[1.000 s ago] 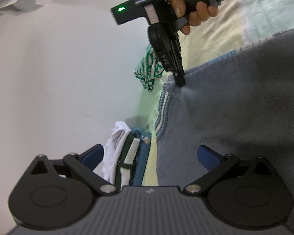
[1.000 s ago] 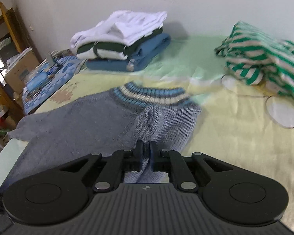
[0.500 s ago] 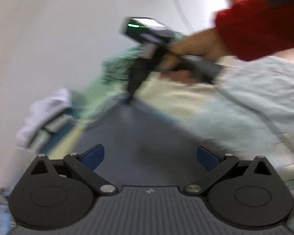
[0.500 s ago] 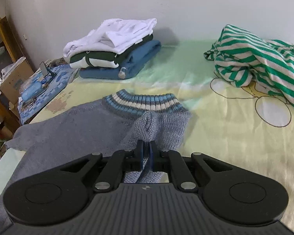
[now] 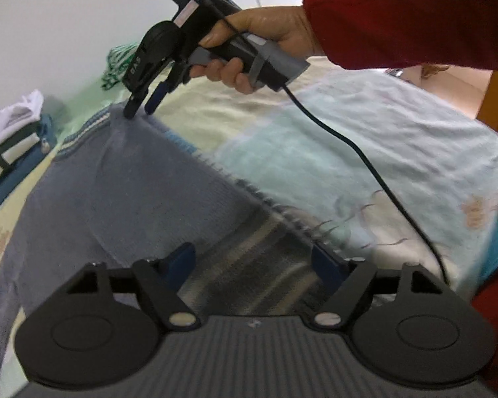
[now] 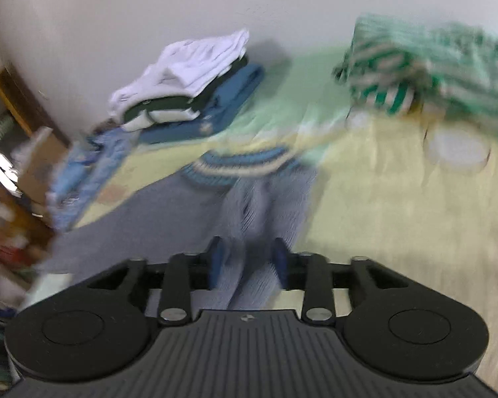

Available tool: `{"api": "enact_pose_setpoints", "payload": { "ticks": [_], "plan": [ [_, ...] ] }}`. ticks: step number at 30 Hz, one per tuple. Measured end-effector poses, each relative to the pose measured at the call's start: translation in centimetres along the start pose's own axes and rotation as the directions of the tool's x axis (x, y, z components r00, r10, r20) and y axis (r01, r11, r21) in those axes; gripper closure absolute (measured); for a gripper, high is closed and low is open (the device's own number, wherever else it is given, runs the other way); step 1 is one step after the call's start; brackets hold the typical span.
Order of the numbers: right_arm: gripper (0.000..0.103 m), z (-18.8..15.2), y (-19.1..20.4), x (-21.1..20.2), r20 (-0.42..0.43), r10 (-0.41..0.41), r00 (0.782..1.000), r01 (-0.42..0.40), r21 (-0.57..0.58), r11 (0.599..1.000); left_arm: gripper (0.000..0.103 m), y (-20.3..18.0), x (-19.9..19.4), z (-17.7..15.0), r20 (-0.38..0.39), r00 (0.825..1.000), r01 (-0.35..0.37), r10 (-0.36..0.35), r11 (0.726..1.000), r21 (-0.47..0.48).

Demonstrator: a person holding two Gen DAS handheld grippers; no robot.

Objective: Fold clothes
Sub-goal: 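Grasp the sweater hem with the left gripper while the right gripper grips the shoulder edge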

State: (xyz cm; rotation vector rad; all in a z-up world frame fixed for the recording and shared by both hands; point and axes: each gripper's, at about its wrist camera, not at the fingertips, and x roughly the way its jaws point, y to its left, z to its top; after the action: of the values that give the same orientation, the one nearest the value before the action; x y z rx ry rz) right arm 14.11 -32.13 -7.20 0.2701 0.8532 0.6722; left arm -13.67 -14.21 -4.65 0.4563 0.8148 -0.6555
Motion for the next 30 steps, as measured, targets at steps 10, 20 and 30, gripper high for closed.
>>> {"api": "enact_pose_setpoints", "payload": {
  "ticks": [10,20,30],
  "plan": [
    [0.075,-6.2,2.1,-3.0,-0.117,0.111,0.987,-0.112,-0.001,0.994,0.02,-2.3,1.6,0.2,-0.044,0.996,0.074,-0.075,0.997,-0.021],
    [0.084,-6.1,1.9,-4.1,-0.056,0.126,0.99,-0.124,0.047,0.991,0.034,-0.8,1.1,0.4,-0.037,0.994,0.096,-0.101,0.988,-0.119],
    [0.099,-6.9,2.6,-3.6,-0.067,0.14,0.988,-0.138,0.035,0.99,0.082,-1.3,0.7,0.5,-0.027,0.996,0.086,-0.09,0.99,-0.115]
  ]
}}
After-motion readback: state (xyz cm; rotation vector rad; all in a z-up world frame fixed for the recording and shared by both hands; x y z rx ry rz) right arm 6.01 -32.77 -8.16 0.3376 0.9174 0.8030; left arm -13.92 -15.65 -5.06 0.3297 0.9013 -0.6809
